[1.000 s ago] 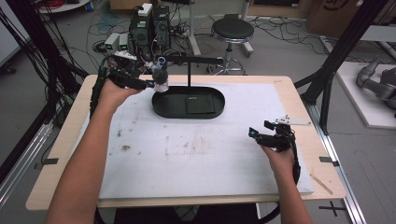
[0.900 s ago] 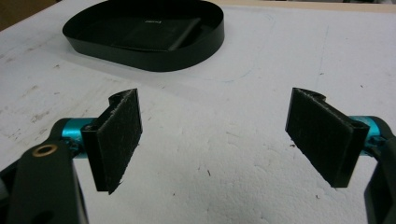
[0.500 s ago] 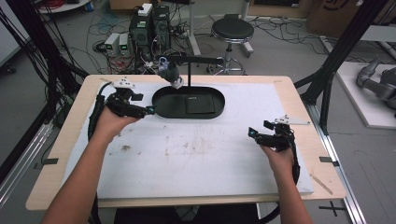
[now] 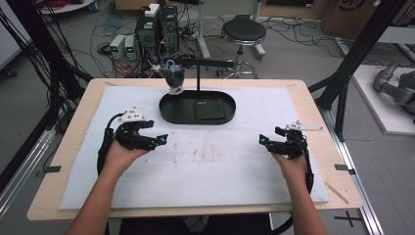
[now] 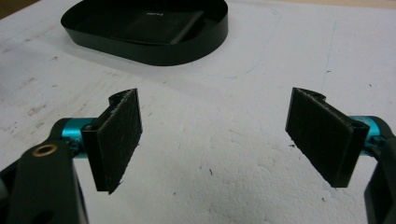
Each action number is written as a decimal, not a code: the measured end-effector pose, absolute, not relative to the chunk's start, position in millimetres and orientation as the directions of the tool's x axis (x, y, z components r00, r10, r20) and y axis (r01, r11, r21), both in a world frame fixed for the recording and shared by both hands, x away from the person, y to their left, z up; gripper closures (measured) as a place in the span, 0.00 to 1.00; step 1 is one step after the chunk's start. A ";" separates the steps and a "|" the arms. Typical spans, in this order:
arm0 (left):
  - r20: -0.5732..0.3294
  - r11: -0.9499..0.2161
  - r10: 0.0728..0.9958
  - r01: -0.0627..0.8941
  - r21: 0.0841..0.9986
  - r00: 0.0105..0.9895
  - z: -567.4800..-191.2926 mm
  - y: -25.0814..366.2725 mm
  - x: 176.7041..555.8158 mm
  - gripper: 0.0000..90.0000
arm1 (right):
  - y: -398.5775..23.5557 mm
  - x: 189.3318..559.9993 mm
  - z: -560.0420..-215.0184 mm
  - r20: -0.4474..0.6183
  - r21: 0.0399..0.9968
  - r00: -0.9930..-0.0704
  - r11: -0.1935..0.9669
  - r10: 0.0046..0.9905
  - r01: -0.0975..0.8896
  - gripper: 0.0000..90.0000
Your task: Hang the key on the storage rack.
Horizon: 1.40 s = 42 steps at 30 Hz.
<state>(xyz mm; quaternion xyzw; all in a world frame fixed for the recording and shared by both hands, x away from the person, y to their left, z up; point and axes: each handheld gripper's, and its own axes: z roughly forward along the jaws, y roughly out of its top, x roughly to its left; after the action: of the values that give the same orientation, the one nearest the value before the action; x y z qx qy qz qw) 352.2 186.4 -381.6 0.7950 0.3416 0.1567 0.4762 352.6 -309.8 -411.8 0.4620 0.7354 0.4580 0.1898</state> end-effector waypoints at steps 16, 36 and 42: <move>-0.067 -0.237 0.737 0.350 0.906 0.672 -397.7 195.2 332.6 0.21 | -308.3 358.6 -419.2 0.166 0.815 -0.491 0.162 0.855 0.557 0.21; -0.104 -0.222 0.734 0.382 0.897 0.671 -411.0 197.1 334.2 0.21 | -309.9 357.8 -417.8 0.168 0.817 -0.490 0.157 0.855 0.554 0.21; -0.107 -0.222 0.734 0.386 0.895 0.670 -411.8 196.1 335.0 0.21 | -310.1 358.3 -418.2 0.166 0.818 -0.489 0.157 0.856 0.553 0.21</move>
<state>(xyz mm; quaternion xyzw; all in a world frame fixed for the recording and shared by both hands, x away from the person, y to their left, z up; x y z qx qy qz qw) 335.0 196.1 -411.8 0.7624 0.3673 0.1727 0.5040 358.3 -310.1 -418.2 0.4756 0.7409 0.4420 0.1715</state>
